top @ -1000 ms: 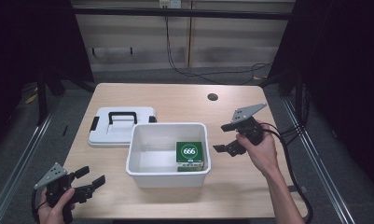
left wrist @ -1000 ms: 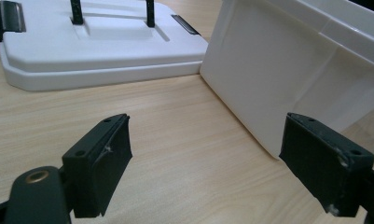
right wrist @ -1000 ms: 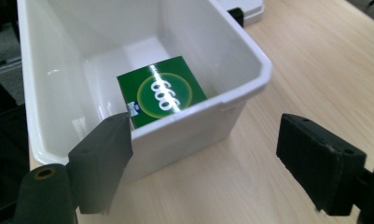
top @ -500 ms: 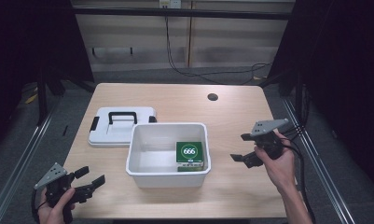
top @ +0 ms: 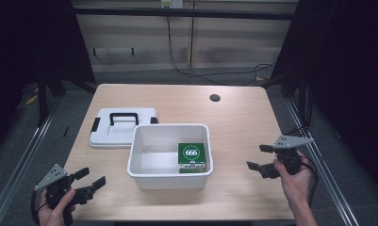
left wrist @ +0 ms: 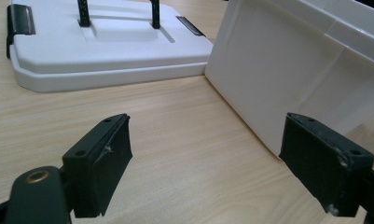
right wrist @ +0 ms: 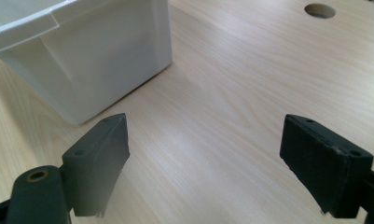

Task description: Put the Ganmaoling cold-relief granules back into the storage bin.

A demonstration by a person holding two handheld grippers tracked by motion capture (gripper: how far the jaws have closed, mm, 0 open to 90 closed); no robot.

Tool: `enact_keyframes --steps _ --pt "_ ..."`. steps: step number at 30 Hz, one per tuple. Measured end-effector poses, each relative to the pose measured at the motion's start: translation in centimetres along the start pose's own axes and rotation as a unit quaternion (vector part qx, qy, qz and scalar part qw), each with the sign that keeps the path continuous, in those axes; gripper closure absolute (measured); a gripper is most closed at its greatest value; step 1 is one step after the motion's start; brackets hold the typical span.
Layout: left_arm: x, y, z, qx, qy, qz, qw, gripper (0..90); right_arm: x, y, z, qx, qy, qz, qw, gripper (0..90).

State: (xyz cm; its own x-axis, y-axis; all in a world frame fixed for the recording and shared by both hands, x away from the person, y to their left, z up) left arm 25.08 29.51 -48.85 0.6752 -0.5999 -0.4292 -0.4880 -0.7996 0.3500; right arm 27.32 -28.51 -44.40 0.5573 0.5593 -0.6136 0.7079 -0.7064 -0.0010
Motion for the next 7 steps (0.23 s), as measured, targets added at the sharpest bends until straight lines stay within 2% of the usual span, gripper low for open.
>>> enact_keyframes --steps 3,7 --pt "0.0 0.0 0.0 0.002 -0.002 -0.001 1.0 16.0 -0.3 0.4 0.5 0.006 0.004 0.01 0.9999 14.4" --pt "0.0 0.1 0.1 0.005 -0.005 0.005 1.0 16.0 -0.1 0.7 1.6 0.007 -0.013 0.021 0.9997 14.2"
Point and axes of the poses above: each handheld gripper's, and its own axes: x roughly forward along the jaws, z roughly out of its underside, y roughly to its right, the point moved 4 cm from there along x, roughly forward along the jaws, and after that the axes turned 5 degrees about -x, right-handed, at the moved point
